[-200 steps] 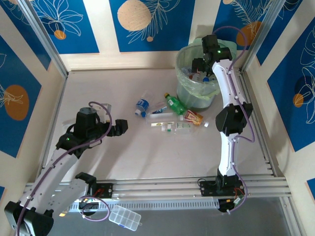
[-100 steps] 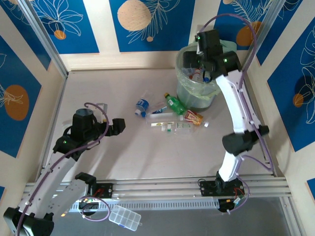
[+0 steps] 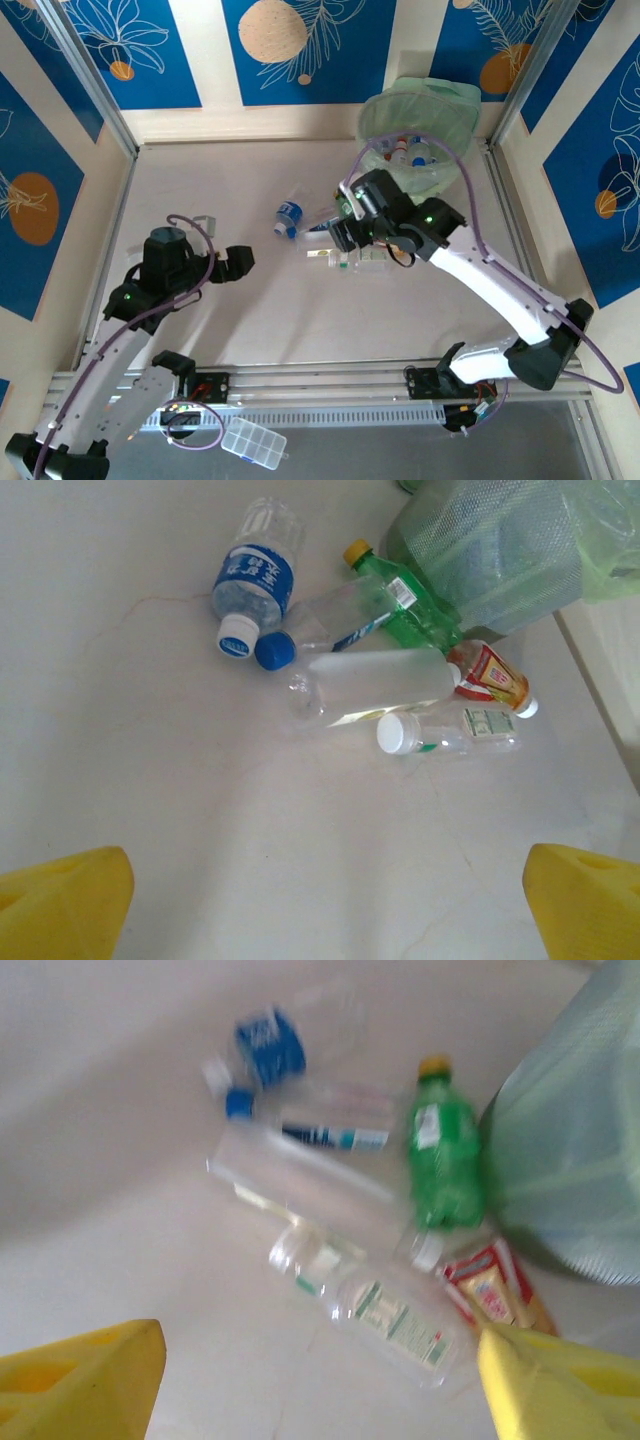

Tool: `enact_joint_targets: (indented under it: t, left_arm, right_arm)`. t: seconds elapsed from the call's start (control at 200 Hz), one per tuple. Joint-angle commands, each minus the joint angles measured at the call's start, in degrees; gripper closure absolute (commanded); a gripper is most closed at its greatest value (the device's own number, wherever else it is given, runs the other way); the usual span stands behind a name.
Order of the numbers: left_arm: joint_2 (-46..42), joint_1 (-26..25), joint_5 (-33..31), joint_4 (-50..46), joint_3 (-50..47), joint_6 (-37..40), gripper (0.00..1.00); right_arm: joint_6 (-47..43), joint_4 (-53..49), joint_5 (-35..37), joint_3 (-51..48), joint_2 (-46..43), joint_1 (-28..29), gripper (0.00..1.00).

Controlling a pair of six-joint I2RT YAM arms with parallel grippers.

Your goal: Put the plastic bottles in the bin

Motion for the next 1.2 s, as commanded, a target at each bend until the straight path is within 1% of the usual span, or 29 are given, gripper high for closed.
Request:
enact_joint_targets:
  t: [0.0,0.11,0.18,0.3,0.4,0.505,0.61,0.68,0.95,1.195]
  left_arm:
    - [-1.2,0.39,3.59,-3.1,1.86,-1.91,0.01]
    - [-1.82,0.31,4.26,-3.67,1.72,-2.51,0.01]
    - [-2.01,0.31,4.51,-3.35,1.22,-3.12,0.01]
    - [-1.84,0.15,5.86,-2.47,0.82,-4.17,0.01]
    - [-2.01,0.04,5.82,-2.93,0.98,-4.03,0.01]
    - [-2.69,-0.03,5.55,-3.57,0.73,-3.94,0.01]
    - [-3.31,-0.1,5.58,-3.85,0.16,-4.02,0.01]
    - [-3.59,-0.09,5.41,-3.72,-0.21,-4.17,0.01]
    - [-3.51,-0.05,5.65,-0.91,-1.56,-5.56,0.01]
    - [-3.51,-0.09,5.42,-0.38,-2.16,-5.75,0.01]
  right_arm:
    - [0.41,-0.66,-3.22,-4.25,2.05,0.42,0.13]
    - [1.33,2.07,-2.46,-8.41,5.97,-0.48,0.0]
    - [1.68,4.01,-2.18,-9.64,8.85,-1.71,0.01]
    - [1.86,7.91,-5.3,-11.06,12.42,-4.95,0.01]
    - [1.24,10.49,-6.08,-11.7,15.28,-7.08,0.01]
    - [0.31,11.38,-4.84,-11.7,18.24,-8.85,0.01]
    - [-0.4,11.87,-6.53,-11.86,19.71,-10.28,0.01]
    - [-0.58,12.08,-8.59,-12.21,20.09,-10.58,0.01]
    - [-0.68,10.73,-12.02,-12.14,22.53,-10.28,0.0]
    - [0.83,8.65,-14.85,-13.1,20.52,-10.78,0.0]
